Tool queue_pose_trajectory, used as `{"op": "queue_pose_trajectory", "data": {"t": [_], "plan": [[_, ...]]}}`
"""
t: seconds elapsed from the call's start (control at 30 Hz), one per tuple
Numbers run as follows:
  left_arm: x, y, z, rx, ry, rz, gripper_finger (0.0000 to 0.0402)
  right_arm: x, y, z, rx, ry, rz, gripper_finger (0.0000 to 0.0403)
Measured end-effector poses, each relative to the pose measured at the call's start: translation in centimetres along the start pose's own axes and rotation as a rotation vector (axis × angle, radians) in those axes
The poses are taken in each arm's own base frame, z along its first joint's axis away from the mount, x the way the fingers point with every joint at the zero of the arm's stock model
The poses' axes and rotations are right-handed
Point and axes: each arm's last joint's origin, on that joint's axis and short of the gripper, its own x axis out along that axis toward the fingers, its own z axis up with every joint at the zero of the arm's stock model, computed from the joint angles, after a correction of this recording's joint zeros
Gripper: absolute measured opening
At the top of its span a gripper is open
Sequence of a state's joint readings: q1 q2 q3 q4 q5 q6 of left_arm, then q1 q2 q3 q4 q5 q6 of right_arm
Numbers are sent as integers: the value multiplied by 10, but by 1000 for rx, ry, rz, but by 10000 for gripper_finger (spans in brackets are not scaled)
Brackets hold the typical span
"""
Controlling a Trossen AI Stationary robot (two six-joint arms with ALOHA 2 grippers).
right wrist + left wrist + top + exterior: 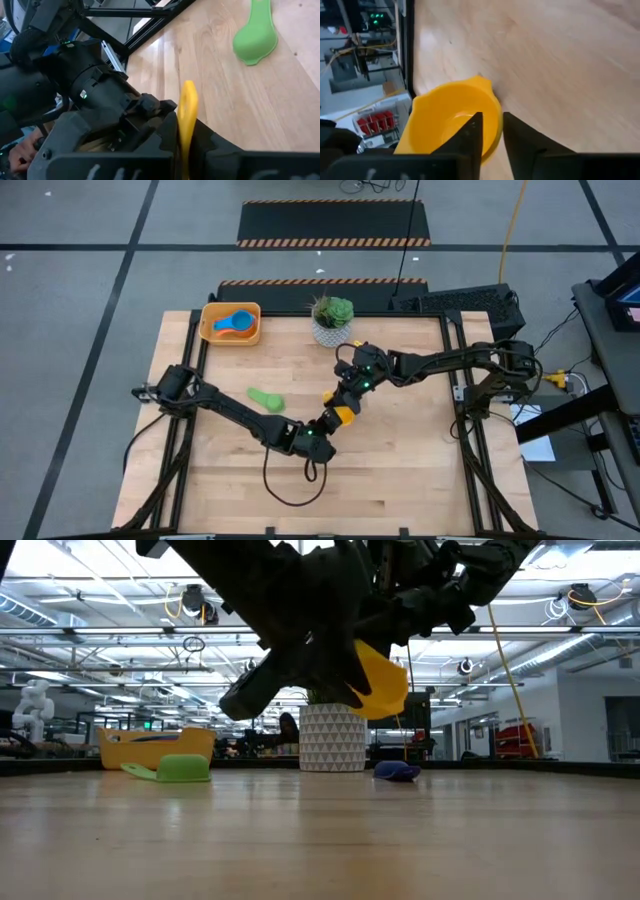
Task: Nest measuring cups in basket
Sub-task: Stack the yellow measuring cup on top of the light blue measuring cup in the yellow bin
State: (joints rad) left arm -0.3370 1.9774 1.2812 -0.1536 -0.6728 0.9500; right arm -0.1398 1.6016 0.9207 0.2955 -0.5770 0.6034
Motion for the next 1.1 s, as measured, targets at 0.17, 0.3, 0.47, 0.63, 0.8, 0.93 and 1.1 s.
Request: {"op": "queue_pose_trajectory", "data": {"t": [0.17,0.3,0.47,0.63,0.8,0.93,1.1], "plan": [[0,-1,0,66,1,-7,23,0,0,0,12,1,2,4],[-2,-1,2,104,-3,-3,11,0,0,0,27,5,11,5],[-5,-3,6,91,-7,10,8,0,4,1,-5,10,63,38],[-12,-1,5,47,23,36,8,-5,7,5,-17,-14,63,124],[-28,10,2,-49,21,58,6,-22,12,15,-43,-75,51,201],[-45,17,-3,-137,8,44,4,-44,25,24,-115,-157,3,234],[-69,30,-11,-230,-6,40,5,-77,40,28,-186,-250,-138,242]]}}
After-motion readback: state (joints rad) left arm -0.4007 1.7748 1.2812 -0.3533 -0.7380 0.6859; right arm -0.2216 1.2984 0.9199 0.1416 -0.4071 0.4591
